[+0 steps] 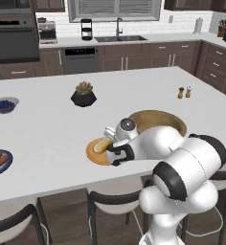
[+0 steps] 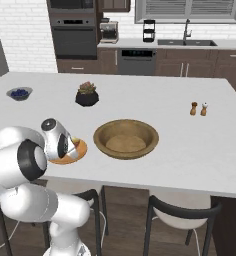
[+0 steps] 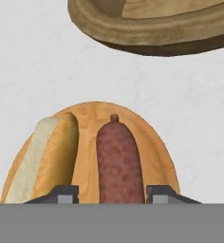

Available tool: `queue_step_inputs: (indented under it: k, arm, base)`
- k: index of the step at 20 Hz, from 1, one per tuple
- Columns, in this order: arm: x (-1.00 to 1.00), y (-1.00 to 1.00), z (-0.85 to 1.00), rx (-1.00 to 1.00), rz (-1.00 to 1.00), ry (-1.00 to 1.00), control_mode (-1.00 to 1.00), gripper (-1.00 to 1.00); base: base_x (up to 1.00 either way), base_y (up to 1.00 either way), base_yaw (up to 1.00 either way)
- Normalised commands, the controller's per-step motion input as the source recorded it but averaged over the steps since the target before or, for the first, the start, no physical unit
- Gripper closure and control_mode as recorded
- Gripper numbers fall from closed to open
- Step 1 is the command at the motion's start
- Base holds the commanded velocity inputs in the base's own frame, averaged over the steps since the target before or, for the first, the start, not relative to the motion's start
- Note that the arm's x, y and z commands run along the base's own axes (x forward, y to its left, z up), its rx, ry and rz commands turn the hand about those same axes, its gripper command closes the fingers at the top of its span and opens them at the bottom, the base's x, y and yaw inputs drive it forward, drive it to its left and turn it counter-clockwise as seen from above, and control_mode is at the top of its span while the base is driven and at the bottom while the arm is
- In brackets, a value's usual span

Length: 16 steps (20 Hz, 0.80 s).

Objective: Place one bun and one sausage from the bowl on each plate.

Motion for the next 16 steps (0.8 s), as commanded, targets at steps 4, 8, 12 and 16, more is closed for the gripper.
queue_step_inputs:
  k: [4,8,12,16]
  arm:
    - [0.00,0.00,0.19,0.00,0.00,0.00,-1.00,-1.00]
    - [0.00,0.00,0.93,0.00,0.00,-0.01,-1.00,-1.00]
    - [-0.21,-0.09,1.00,0.00,0.00,-0.01,-1.00,-1.00]
    - [-0.92,-0.36,1.00,0.00,0.00,-0.19,-1.00,-1.00]
  base:
    - [0.00,0.00,0.00]
    - [0.00,0.00,0.00]
    - [0.00,0.00,0.00]
    - [0.00,0.00,0.00]
